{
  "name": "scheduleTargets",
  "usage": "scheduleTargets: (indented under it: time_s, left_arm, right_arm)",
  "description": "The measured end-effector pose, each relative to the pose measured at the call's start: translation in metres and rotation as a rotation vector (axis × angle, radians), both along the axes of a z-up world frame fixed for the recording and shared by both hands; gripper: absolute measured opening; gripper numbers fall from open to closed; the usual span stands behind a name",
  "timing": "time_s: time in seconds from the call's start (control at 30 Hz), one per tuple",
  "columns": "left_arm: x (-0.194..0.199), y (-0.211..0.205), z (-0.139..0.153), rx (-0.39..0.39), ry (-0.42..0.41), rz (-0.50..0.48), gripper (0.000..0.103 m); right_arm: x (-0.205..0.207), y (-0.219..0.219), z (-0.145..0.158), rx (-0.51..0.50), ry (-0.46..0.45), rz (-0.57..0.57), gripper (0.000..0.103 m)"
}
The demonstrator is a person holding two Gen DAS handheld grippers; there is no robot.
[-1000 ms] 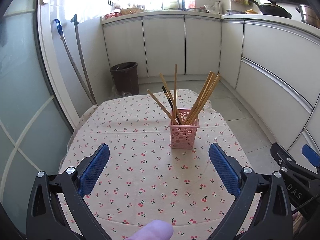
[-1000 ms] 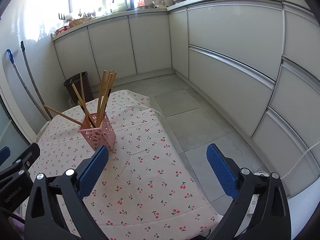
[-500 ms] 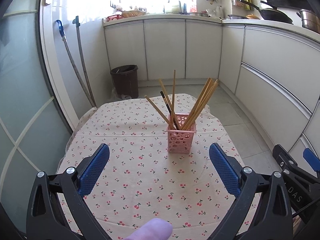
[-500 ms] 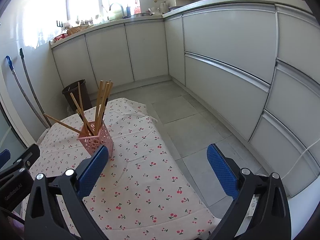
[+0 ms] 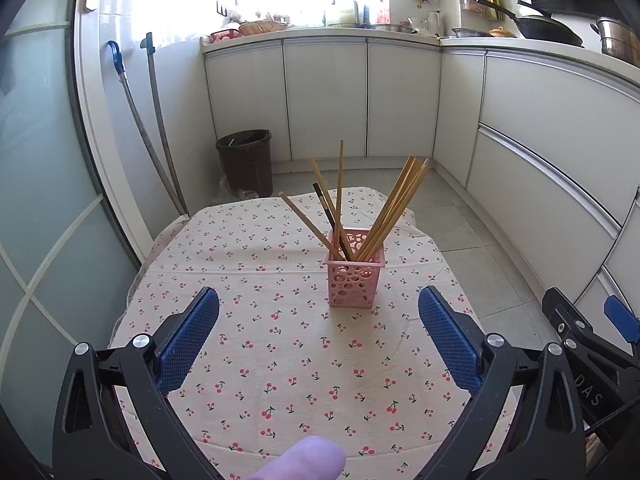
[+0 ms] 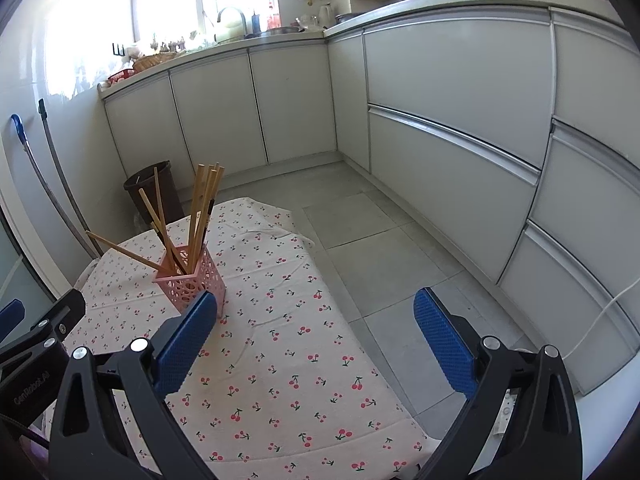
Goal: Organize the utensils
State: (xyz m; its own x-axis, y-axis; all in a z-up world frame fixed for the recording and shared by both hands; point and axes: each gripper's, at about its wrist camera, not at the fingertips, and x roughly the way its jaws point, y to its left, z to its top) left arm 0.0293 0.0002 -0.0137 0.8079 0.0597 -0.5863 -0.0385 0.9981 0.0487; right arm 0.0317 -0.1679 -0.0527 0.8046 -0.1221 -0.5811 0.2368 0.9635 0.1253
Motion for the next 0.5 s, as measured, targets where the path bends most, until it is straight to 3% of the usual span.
scheduleTargets:
  time_s: [0.5]
  left_arm:
    - [0.0011,0.0018,-0.0013,-0.006,0.005,0.003,0.096]
  right_arm:
    - [0.0006,0.0009,-0.0026,0.005,0.013,-0.005,0.096]
